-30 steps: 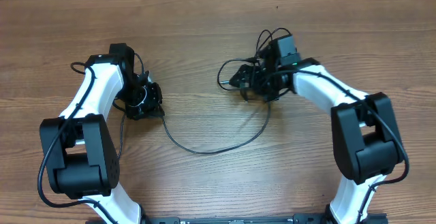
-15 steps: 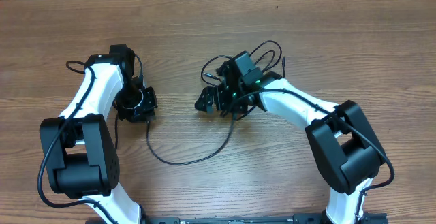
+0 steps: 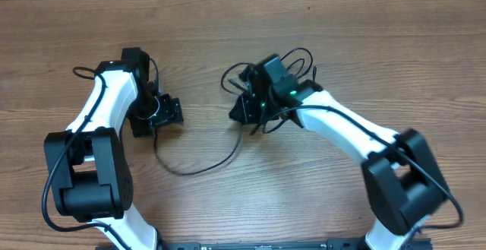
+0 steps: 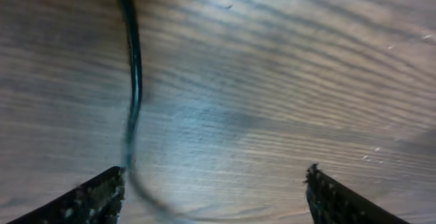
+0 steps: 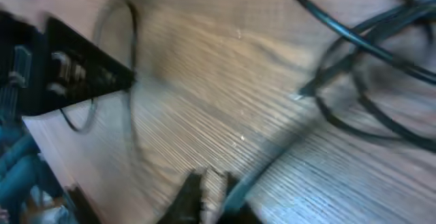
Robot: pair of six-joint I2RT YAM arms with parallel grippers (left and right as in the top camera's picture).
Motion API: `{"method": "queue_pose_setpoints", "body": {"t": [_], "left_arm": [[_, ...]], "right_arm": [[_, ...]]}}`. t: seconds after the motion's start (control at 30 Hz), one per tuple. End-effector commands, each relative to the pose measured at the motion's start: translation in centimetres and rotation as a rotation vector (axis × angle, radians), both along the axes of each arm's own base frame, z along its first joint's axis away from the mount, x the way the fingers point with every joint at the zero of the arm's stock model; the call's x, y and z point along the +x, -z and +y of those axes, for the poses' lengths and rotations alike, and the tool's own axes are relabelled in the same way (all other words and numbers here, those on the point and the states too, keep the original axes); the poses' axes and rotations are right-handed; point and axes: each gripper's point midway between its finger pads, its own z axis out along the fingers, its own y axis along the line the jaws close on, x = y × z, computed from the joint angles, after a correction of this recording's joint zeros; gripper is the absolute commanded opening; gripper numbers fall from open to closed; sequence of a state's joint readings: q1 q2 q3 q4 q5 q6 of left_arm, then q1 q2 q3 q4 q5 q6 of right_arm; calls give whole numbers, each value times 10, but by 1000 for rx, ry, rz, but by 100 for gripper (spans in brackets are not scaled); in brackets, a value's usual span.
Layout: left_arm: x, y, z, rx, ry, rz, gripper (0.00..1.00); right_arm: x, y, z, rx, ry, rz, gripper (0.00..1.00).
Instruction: Untangle cables
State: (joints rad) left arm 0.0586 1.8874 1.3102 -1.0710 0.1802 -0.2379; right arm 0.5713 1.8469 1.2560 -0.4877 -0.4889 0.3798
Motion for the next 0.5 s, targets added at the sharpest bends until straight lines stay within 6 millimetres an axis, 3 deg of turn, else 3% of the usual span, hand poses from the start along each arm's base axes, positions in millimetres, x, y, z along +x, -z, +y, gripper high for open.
{"method": "queue_pose_setpoints", "body": {"t": [0.0,0.23,0.3,0.47], "left_arm": [[12,-4,-21,-105,41,-45,87],[41,-29,-88,-419,224,-249,89],[46,-32,-97,-442,230,-269,90],[52,-38,-120,-489,246,-303,90]], "right_arm": [[10,-12,-10,-4,30,-39,4],[0,-5,-17,-36,32,13,4],[-2,-6,-17,-23,21,29,4],[-13,-41,-1,201,-139,24,4]]}}
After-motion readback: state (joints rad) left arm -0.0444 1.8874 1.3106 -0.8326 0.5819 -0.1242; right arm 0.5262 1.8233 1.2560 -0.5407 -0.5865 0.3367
